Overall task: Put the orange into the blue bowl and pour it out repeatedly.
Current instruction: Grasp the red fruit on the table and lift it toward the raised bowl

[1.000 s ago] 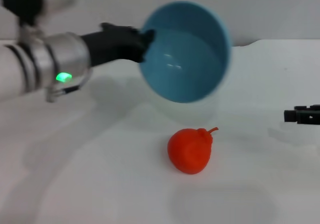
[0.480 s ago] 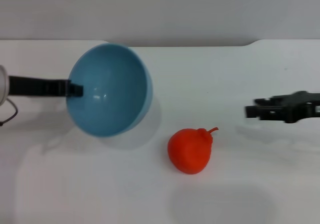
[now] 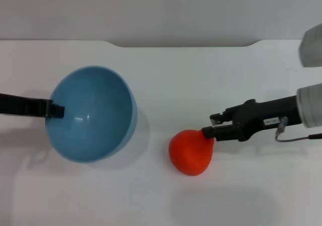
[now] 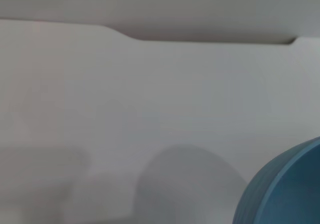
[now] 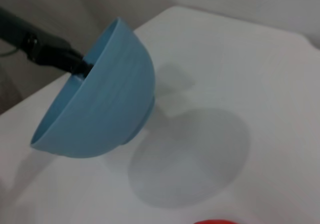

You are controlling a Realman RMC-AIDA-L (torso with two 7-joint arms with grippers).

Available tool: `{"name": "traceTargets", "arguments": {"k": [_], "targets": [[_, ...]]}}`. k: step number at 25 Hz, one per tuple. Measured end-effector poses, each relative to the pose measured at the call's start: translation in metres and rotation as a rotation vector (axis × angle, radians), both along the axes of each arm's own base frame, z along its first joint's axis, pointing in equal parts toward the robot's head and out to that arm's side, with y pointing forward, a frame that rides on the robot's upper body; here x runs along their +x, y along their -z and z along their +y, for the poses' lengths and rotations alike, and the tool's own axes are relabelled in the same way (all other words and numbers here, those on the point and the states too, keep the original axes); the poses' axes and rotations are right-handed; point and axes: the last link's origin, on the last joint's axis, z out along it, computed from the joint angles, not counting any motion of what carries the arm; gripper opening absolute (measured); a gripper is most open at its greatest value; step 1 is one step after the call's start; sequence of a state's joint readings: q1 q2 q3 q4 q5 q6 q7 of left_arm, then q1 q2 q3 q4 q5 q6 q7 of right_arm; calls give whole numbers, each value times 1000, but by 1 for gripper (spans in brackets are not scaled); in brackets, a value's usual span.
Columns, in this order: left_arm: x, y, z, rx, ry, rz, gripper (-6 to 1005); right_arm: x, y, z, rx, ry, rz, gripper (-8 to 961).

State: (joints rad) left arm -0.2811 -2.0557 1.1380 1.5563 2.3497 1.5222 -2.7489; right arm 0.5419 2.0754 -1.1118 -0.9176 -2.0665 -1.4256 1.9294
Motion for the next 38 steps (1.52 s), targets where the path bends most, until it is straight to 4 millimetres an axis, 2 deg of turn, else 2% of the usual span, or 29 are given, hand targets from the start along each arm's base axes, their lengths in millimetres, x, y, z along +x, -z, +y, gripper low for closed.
{"name": "traceTargets", "arguments": {"k": [10, 17, 25, 29, 37, 38], "targets": [[14, 1, 0, -40, 48, 22, -1, 7, 19, -1, -37, 40, -21, 414], [25, 8, 4, -67, 85, 36, -1, 4, 46, -5, -82, 39, -40, 407], [29, 14, 3, -92, 100, 43, -1, 5, 69, -1, -25, 29, -97, 398], [30, 16, 3, -101, 107, 45, -1, 7, 80, -1, 1, 79, -79, 394], [36, 18, 5, -109, 127, 49, 0, 8, 80, -5, -22, 80, -67, 386], [37, 19, 6, -111, 130, 49, 0, 8, 79, -6, -25, 79, -64, 338]]}}
